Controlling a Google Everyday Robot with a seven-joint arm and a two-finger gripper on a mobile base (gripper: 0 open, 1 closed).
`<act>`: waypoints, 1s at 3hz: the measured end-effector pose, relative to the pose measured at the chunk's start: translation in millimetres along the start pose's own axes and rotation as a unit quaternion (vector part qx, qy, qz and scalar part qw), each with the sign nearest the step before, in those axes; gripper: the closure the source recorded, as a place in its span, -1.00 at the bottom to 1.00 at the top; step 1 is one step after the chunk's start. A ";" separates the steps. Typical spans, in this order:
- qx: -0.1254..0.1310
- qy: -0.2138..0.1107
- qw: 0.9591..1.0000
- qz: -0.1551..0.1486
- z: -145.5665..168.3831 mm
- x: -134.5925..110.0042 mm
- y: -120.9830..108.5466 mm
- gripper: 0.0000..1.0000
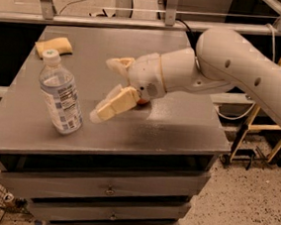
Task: Knock blue plastic bottle over
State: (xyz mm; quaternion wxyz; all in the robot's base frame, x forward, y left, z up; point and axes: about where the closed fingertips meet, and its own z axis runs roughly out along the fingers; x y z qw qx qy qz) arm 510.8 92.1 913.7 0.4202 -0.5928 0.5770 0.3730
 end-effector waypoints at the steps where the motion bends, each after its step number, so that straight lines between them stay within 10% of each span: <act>1: -0.024 -0.010 1.000 -0.012 29.1 -9.2 2.6 -1.00; 3: -0.019 -0.009 0.998 -0.051 59.7 -28.2 19.3 -1.00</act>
Offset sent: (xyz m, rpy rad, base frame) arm -0.0167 0.0721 0.0037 -0.0470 -0.1165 0.0783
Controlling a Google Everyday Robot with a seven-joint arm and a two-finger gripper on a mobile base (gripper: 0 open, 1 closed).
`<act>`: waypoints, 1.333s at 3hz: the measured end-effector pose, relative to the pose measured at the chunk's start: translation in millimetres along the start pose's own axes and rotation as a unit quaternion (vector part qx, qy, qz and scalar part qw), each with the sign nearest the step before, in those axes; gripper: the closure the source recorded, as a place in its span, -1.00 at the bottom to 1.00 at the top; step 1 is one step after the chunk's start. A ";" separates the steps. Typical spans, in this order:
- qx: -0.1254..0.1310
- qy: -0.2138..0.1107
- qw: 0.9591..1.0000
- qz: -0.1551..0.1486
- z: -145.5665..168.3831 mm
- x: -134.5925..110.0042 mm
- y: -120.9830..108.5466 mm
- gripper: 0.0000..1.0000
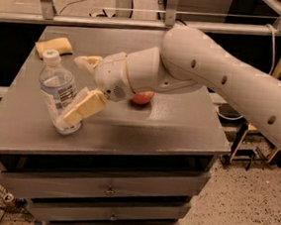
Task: Knock blue plastic bottle over
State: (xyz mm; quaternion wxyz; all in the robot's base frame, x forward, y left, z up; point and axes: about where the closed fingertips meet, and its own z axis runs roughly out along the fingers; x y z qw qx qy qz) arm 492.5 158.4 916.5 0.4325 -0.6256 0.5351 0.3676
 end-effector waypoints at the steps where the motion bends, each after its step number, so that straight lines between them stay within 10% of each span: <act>1: -0.010 -0.032 0.999 0.006 11.1 -3.8 3.5 -1.00; 2: -0.019 -0.058 0.998 0.013 17.7 -5.5 3.8 -1.00; 4: -0.026 -0.090 0.995 0.033 22.4 0.5 3.2 -0.19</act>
Offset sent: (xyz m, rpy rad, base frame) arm -0.0014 0.0216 -0.0039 0.1697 0.0737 0.0604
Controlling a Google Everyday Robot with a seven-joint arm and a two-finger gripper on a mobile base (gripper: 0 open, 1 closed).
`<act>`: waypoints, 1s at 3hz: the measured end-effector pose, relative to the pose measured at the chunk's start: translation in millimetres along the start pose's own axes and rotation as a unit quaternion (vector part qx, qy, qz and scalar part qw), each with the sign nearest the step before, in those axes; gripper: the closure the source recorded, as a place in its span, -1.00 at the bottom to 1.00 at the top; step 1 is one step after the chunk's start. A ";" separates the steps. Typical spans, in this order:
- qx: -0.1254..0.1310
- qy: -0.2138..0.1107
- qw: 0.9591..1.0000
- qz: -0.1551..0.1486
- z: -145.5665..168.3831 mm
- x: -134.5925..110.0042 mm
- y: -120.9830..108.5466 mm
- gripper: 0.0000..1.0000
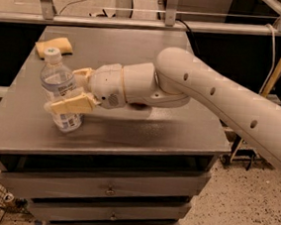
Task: Knock blue plastic bottle over
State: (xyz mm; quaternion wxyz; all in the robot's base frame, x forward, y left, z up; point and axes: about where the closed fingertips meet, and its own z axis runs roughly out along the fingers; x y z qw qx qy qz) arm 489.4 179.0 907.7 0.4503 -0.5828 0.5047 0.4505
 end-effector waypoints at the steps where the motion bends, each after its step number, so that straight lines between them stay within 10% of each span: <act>1: 0.005 -0.012 1.000 0.009 -3.4 4.0 -0.9 0.28; 3: 0.020 0.023 0.999 -0.022 -25.8 -9.1 -20.2 1.00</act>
Offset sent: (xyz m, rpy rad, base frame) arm 0.0214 -0.0259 0.0106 -0.0032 -0.0368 -0.0460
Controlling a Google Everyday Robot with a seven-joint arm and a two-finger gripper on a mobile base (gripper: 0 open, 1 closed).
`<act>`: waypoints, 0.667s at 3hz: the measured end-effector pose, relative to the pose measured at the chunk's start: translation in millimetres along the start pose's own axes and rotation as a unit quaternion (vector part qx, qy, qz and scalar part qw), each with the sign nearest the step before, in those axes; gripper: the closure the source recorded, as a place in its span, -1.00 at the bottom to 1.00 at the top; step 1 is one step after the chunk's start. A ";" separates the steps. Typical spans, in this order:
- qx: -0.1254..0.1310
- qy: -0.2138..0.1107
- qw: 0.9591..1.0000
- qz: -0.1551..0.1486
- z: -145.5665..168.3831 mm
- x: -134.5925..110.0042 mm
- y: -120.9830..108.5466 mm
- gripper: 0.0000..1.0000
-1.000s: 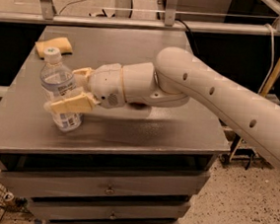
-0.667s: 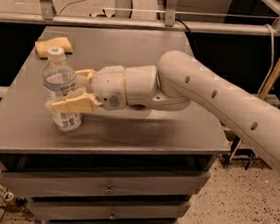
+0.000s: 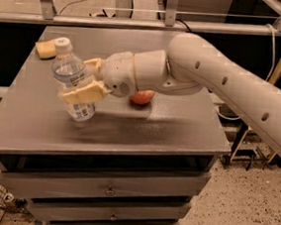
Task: Knock blue plastic bottle over
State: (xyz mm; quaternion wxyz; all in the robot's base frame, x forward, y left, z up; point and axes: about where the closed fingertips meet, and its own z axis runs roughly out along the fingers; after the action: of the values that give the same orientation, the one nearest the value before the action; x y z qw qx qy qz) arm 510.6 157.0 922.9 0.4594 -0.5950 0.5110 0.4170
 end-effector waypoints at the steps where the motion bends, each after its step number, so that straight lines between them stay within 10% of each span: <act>1: -0.015 0.086 0.996 -0.033 -10.9 -11.8 -14.5 1.00; 2: -0.035 0.179 0.982 -0.043 -10.5 -5.2 -21.5 1.00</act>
Offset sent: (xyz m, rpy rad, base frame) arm 0.0345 -0.0185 0.0059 -0.5949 -0.1128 0.0601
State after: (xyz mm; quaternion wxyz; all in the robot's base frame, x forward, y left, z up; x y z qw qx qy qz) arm 531.5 149.2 932.9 0.3568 -0.6970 0.5444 0.3008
